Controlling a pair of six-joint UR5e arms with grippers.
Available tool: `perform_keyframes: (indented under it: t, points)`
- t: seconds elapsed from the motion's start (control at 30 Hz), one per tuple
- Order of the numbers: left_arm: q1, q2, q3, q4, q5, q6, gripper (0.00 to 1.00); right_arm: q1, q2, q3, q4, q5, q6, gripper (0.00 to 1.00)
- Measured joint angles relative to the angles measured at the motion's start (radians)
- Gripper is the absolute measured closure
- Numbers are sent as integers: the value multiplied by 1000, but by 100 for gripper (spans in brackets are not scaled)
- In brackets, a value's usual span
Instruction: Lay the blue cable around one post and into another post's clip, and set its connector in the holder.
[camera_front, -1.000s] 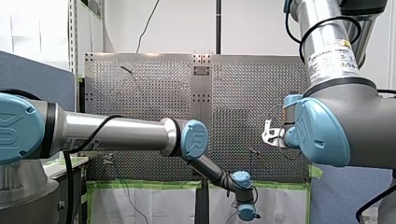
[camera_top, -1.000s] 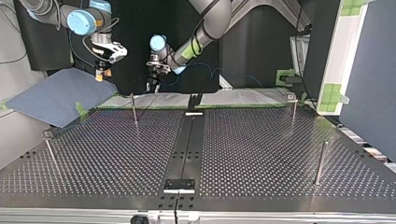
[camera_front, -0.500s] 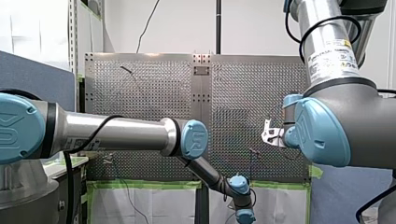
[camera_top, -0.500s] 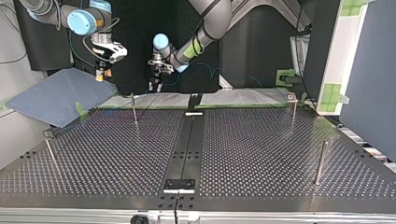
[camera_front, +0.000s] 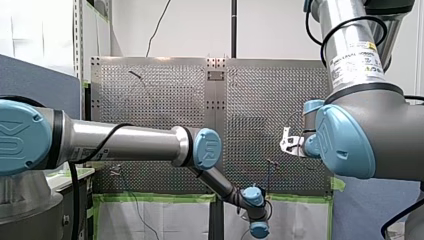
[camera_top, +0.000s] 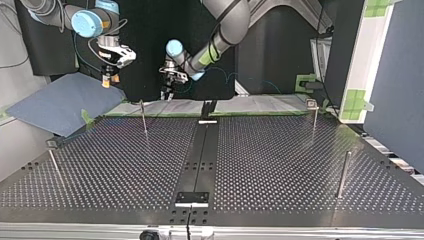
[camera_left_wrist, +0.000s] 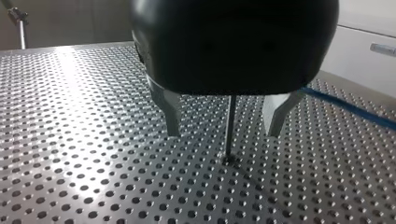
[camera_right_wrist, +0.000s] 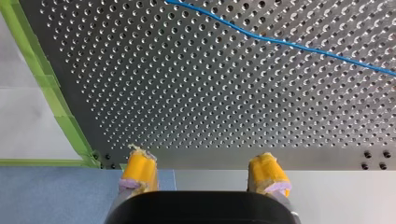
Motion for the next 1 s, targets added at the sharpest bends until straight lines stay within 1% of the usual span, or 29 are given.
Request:
perform_keyframes:
  t: [0.03, 0.07, 0.1, 0.17, 0.3, 0.33, 0.4, 0.47, 0.5, 0.53, 0.57, 0.6, 0.67, 0.7, 0.73, 0.87, 1.0]
  points:
    - [4, 0, 0, 0, 4, 1, 26, 0, -1, 0, 0, 0, 0, 2]
    - [7, 0, 0, 0, 6, 2, 36, 0, -1, 0, 0, 0, 0, 2]
    - [9, 1, 0, 0, 9, 2, 36, 0, -2, 0, 0, 0, 0, 2]
    - [14, 1, 0, -2, 13, 3, 51, 0, -2, 0, 0, 0, 1, 2]
    - [20, 1, 1, -4, 28, 5, 51, 0, -4, 0, 1, 0, 0, 2]
    - [22, 1, 0, -4, 35, 6, 54, 0, -5, 0, 1, 0, 0, 2]
    - [25, 1, 0, -5, 43, 7, 54, 0, -6, 0, 1, 0, 0, 2]
    - [28, 2, 0, -5, 51, 8, 65, 0, -6, 0, 1, 0, 0, 2]
    - [29, 2, 1, -5, 55, 9, 65, 0, -7, -1, 1, 0, 0, 2]
    - [30, 2, 1, -5, 63, 11, 70, 0, -7, -1, 1, 0, 0, 2]
    - [31, 2, 0, -5, 69, 14, 78, 0, -7, -1, 1, 0, 0, 2]
    - [32, 2, 1, -5, 75, 17, 78, 0, -8, 0, 1, 0, 0, 2]
    - [36, 3, 1, -4, 89, 24, 91, 1, -9, 0, 1, 0, 0, 2]
    - [37, 3, 1, -4, 94, 27, 91, 1, -9, 0, 1, 0, 0, 2]
    - [38, 3, 1, -1, 99, 32, 95, 1, -9, 0, 1, 0, 0, 2]
    - [40, 3, 1, 20, 120, 54, 95, 0, -11, 0, 1, 0, 0, 2]
    - [42, 3, 1, 36, 132, 60, 95, 1, -14, 0, 1, 0, -1, 2]
